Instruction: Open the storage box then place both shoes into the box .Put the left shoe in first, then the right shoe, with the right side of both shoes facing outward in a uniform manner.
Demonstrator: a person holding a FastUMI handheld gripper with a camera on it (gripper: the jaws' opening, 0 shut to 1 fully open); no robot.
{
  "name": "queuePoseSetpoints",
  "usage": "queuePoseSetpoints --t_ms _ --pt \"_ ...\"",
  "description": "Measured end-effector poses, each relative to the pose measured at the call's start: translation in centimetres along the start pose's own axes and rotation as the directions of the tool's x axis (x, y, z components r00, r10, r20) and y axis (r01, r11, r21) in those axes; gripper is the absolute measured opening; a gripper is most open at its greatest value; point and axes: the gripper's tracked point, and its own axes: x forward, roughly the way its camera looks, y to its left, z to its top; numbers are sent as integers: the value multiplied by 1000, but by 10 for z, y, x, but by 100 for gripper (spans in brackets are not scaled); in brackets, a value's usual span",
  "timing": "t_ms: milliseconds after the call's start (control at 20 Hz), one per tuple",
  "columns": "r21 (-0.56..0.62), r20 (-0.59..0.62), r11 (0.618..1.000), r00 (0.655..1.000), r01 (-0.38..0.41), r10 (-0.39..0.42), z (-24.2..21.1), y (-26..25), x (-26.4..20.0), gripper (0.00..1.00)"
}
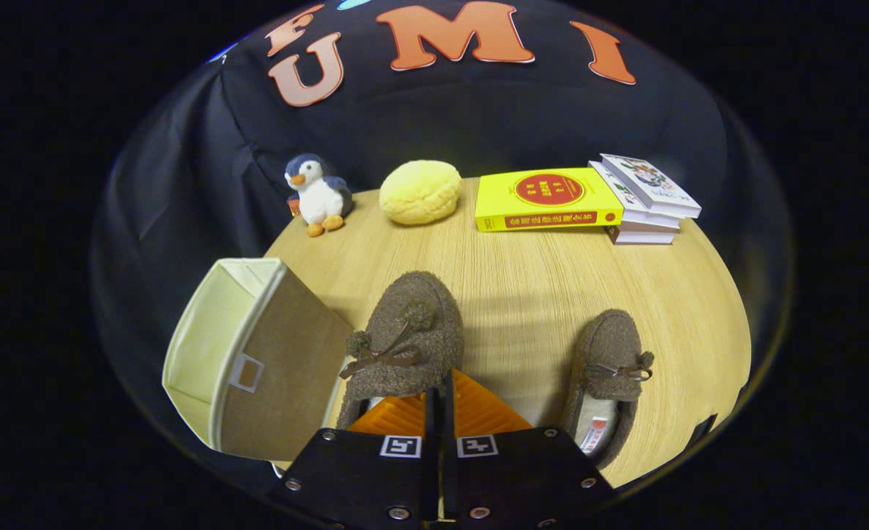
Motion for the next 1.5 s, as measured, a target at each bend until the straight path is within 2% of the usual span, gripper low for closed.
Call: queuePoseSetpoints --t_ms 300,600,1000,1500 --pt "39 39 998 998 -41 40 43 48 -42 3" --pt "25 29 994 994 -107 106 53 117 -53 3" --pt "-1 -71 985 983 -171 171 32 211 -28 3" --pt "-27 -263 995 961 -98 87 -30 255 39 3"
